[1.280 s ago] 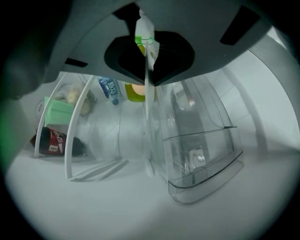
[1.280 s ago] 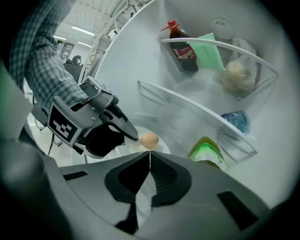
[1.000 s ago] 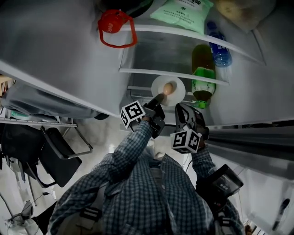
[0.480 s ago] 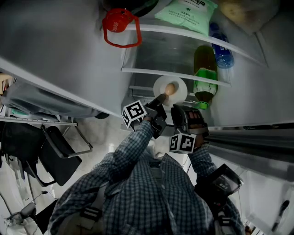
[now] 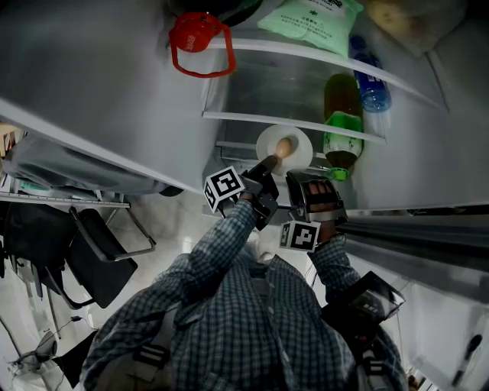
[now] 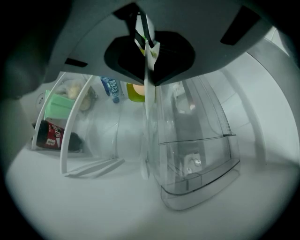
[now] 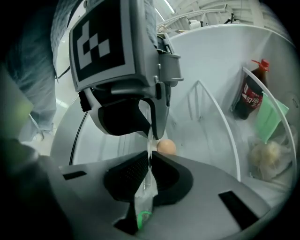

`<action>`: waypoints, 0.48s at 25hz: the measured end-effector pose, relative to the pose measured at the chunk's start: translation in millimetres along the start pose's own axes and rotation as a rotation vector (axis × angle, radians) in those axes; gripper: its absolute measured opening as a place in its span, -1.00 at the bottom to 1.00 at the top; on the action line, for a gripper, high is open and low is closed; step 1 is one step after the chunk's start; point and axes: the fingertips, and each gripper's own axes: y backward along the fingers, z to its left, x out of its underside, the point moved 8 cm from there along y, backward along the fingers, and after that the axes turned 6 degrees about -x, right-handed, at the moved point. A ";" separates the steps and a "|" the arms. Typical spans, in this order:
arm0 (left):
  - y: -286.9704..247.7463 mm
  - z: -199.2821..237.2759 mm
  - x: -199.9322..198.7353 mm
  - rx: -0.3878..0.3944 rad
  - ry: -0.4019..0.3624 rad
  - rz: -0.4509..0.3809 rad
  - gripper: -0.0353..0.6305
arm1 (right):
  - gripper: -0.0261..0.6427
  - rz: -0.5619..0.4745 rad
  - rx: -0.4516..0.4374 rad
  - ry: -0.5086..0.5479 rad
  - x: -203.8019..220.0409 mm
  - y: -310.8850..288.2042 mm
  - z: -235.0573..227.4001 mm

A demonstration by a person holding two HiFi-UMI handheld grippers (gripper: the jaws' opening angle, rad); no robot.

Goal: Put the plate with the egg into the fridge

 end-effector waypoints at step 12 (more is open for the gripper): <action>0.1 -1.9 1.0 0.025 0.014 0.009 -0.80 | -0.87 0.055 -0.008 0.024 -2.6 -0.7 -1.2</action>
